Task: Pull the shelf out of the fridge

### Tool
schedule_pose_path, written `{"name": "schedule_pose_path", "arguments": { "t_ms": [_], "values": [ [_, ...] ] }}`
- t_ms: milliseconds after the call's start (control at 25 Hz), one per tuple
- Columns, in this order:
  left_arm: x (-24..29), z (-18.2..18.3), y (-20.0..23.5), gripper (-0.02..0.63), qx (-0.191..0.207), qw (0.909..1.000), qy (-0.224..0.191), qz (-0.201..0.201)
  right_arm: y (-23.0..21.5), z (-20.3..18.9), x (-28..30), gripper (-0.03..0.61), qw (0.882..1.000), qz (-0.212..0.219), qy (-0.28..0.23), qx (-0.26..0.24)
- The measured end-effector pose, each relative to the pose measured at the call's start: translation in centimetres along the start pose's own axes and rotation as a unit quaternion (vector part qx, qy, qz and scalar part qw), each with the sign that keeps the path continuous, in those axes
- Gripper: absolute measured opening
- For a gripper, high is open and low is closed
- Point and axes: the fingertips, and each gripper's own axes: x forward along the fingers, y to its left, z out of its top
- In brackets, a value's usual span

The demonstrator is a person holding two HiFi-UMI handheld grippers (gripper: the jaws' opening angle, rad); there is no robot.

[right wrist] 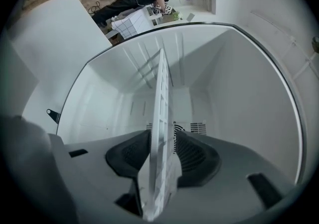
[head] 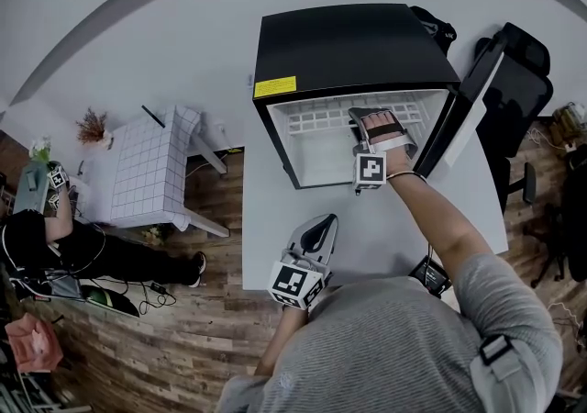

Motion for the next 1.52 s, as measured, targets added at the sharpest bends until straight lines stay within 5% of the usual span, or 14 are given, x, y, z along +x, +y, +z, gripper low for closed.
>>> {"name": "schedule_pose_path", "arguments": {
  "t_ms": [840,1160,1520],
  "values": [
    [-0.4,-0.4,0.6,0.012,0.004,0.9999,0.007,0.012,0.3,-0.4,4.4,0.143,1.0,0.001,0.024,-0.006],
    [-0.3,-1.0,0.7,0.012,0.001,0.9998,0.016,0.015,-1.6,0.8,3.4,0.043,0.998,-0.045,0.005,0.033],
    [-0.3,-0.8,0.5,0.012,0.008,0.9998,0.011,0.013,-1.3,0.8,3.3,0.037,0.998,-0.046,0.01,0.052]
  ]
}}
